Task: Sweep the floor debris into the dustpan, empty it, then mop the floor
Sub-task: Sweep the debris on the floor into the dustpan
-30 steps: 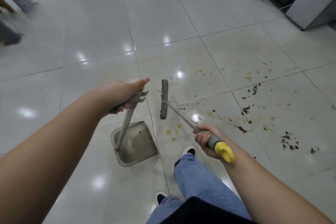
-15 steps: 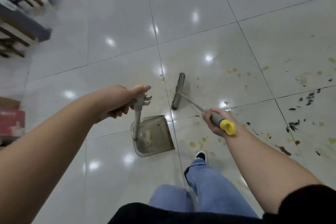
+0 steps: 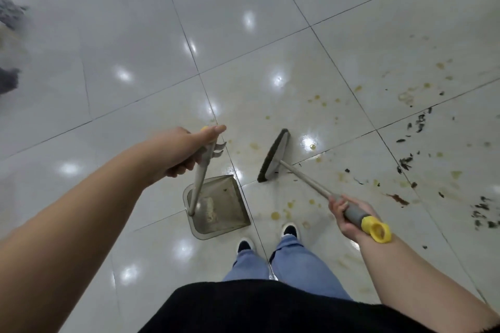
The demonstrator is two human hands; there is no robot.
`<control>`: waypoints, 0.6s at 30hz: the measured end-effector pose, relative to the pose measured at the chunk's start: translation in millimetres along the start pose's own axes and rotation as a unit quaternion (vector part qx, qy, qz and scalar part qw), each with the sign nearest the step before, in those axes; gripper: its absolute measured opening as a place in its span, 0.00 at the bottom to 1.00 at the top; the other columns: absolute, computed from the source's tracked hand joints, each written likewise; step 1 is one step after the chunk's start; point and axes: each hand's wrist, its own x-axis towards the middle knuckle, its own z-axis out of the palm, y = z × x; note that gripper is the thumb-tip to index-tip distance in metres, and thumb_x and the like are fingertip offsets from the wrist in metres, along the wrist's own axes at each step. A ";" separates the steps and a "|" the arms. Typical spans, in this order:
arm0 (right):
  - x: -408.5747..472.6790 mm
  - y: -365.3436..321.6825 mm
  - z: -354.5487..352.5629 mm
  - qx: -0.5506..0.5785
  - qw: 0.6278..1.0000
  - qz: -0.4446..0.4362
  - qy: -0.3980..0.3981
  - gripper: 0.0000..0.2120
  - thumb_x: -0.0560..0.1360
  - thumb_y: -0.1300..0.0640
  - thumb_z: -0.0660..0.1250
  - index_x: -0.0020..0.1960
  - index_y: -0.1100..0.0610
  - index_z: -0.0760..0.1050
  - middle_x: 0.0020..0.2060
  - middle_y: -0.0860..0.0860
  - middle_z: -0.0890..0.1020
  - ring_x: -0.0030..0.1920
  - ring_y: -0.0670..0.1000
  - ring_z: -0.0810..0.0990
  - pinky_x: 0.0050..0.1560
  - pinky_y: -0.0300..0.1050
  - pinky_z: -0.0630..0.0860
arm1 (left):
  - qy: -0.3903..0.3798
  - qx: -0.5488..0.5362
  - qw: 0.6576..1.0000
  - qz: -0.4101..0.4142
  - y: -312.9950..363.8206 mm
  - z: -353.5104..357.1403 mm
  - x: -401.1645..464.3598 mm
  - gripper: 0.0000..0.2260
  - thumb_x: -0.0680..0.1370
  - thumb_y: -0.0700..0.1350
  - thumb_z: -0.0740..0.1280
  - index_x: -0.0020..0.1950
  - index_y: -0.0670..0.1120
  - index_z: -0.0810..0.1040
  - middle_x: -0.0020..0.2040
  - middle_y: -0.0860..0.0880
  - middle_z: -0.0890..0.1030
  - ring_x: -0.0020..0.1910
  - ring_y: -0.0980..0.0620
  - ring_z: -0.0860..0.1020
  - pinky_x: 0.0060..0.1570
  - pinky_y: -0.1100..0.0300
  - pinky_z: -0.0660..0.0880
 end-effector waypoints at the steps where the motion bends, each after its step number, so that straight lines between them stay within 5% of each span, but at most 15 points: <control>1: -8.8 1.4 -16.0 0.006 1.000 -0.008 0.009 0.16 0.81 0.56 0.55 0.45 0.69 0.70 0.31 0.59 0.75 0.16 0.47 0.73 0.18 0.30 0.71 | -0.020 -0.011 1.000 -0.004 0.4 2.8 0.1 0.34 0.62 0.72 0.60 0.37 0.39 0.76 0.24 0.49 0.70 0.21 0.54 0.65 0.21 0.63 0.63; 4: -34.6 11.5 -53.1 0.015 0.999 -0.033 0.037 0.15 0.81 0.55 0.56 0.46 0.67 0.70 0.37 0.57 0.72 0.16 0.46 0.73 0.17 0.30 0.70 | -0.051 -0.022 0.998 -0.005 -1.2 13.6 0.8 0.30 0.70 0.69 0.60 0.36 0.40 0.76 0.21 0.51 0.69 0.19 0.55 0.64 0.19 0.64 0.62; 8: -47.3 44.8 -68.0 -0.063 0.995 -0.028 0.069 0.16 0.81 0.55 0.56 0.46 0.69 0.71 0.36 0.59 0.74 0.18 0.49 0.76 0.16 0.35 0.72 | -0.016 -0.009 1.000 -0.002 -10.9 20.3 1.2 0.33 0.68 0.73 0.58 0.35 0.40 0.76 0.19 0.50 0.68 0.18 0.53 0.64 0.21 0.65 0.62; 13: -38.0 83.4 -13.0 -0.141 0.988 0.042 0.044 0.05 0.71 0.64 0.54 0.38 0.63 0.66 0.24 0.56 0.71 0.14 0.49 0.70 0.14 0.31 0.67 | -0.026 -0.005 1.000 0.004 -25.4 10.1 -3.0 0.37 0.59 0.78 0.55 0.37 0.44 0.75 0.19 0.51 0.67 0.18 0.53 0.63 0.22 0.67 0.63; 18: -27.1 102.3 37.1 -0.235 0.970 0.051 0.045 0.13 0.79 0.62 0.57 0.35 0.59 0.63 0.16 0.52 0.66 0.12 0.46 0.67 0.13 0.30 0.64 | -0.024 -0.008 1.000 0.003 -39.2 -2.9 -0.6 0.32 0.66 0.74 0.56 0.38 0.44 0.74 0.18 0.52 0.66 0.18 0.53 0.62 0.24 0.66 0.62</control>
